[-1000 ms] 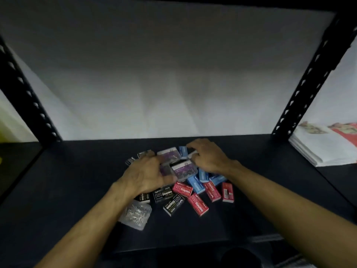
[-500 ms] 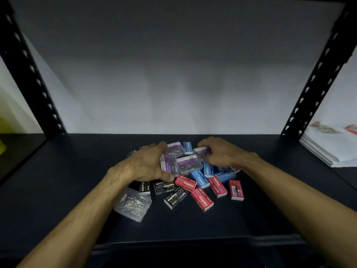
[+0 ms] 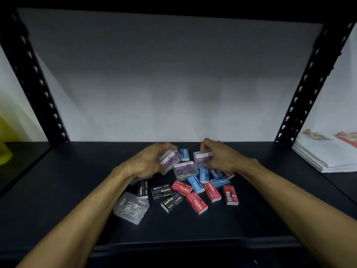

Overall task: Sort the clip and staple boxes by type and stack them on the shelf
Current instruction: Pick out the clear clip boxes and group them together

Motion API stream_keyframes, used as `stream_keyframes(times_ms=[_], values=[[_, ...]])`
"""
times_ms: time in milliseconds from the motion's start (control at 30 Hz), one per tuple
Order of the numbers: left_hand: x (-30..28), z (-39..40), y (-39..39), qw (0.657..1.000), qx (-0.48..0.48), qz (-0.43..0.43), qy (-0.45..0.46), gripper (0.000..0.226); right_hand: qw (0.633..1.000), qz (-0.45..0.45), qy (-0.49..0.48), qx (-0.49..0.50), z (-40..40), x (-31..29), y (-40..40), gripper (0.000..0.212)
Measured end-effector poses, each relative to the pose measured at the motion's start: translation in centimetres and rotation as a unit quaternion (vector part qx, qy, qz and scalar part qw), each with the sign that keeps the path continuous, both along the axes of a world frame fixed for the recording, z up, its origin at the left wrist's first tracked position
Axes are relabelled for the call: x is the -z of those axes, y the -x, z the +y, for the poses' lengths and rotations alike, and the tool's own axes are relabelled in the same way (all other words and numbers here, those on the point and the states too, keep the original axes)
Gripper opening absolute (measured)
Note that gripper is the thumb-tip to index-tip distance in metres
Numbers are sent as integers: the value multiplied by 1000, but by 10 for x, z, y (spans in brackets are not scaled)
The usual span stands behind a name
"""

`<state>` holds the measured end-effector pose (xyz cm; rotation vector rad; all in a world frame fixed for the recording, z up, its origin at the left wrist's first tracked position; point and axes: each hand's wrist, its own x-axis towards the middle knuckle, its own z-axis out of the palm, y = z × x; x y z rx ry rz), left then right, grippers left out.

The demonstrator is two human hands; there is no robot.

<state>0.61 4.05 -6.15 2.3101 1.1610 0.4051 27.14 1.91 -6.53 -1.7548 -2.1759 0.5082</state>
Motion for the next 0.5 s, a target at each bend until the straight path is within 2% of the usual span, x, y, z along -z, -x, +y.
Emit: stream_keyframes(times_ms=[67, 300, 500], values=[[0, 3, 2, 1000, -16, 5, 9, 73, 1000, -3, -1, 4, -1, 0, -2, 38], [2, 8, 7, 990, -59, -113, 54, 34, 999, 39, 1, 36, -7, 0, -10, 32], [5, 5, -1, 989, -46, -131, 59, 39, 998, 35, 6, 47, -14, -2, -15, 30]])
